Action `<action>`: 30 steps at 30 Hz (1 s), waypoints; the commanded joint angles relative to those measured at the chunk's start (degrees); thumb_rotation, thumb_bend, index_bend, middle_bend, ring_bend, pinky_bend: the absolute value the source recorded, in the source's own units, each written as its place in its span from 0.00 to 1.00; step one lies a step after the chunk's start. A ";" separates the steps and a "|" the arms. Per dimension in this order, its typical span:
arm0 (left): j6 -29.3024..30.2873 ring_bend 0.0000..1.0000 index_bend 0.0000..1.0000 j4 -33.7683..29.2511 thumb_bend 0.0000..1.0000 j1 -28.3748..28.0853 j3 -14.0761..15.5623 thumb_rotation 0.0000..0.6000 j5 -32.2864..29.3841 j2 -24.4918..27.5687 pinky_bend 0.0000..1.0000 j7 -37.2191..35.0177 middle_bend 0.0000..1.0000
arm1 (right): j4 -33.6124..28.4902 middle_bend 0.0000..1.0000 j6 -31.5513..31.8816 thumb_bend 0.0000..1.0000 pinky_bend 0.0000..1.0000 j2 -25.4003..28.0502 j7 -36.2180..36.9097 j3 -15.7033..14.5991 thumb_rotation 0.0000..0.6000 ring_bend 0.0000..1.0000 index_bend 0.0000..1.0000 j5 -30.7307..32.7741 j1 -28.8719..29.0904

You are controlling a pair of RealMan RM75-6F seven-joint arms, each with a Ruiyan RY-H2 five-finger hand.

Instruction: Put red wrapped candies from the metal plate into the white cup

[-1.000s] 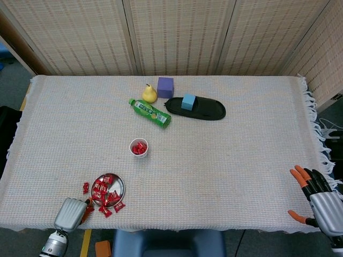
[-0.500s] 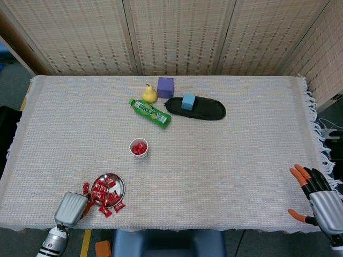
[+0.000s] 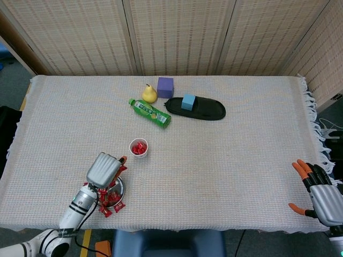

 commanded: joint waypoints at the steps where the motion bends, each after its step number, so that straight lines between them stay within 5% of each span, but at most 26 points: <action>1: -6.75 0.87 0.55 3.02 0.40 -6.67 -4.95 1.00 -6.10 -3.32 1.00 3.26 0.92 | -0.20 0.00 -1.04 0.00 0.01 -0.04 -0.15 0.62 1.00 0.00 0.00 1.48 0.47; 9: -11.39 0.86 0.54 9.89 0.40 -14.17 -7.97 1.00 -12.65 -6.87 1.00 6.20 0.92 | -0.11 0.00 -3.00 0.00 0.01 -0.03 -0.06 1.47 1.00 0.00 0.00 4.11 1.22; 15: -12.35 0.86 0.49 11.63 0.40 -15.81 -6.78 1.00 -16.22 -6.71 1.00 7.93 0.92 | -0.05 0.00 -2.86 0.00 0.01 0.17 0.35 1.65 1.00 0.00 0.00 4.39 1.14; 23: -10.32 0.87 0.26 7.22 0.41 -15.51 -4.70 1.00 -18.36 -3.79 1.00 8.57 0.91 | -0.18 0.00 -2.66 0.00 0.01 0.19 0.26 1.47 1.00 0.00 0.00 3.85 1.03; 30: -4.67 0.87 0.24 0.33 0.40 -12.32 -2.45 1.00 -16.91 -0.28 1.00 7.76 0.91 | -0.38 0.00 -1.65 0.00 0.01 0.33 0.30 1.02 1.00 0.00 0.00 2.58 0.55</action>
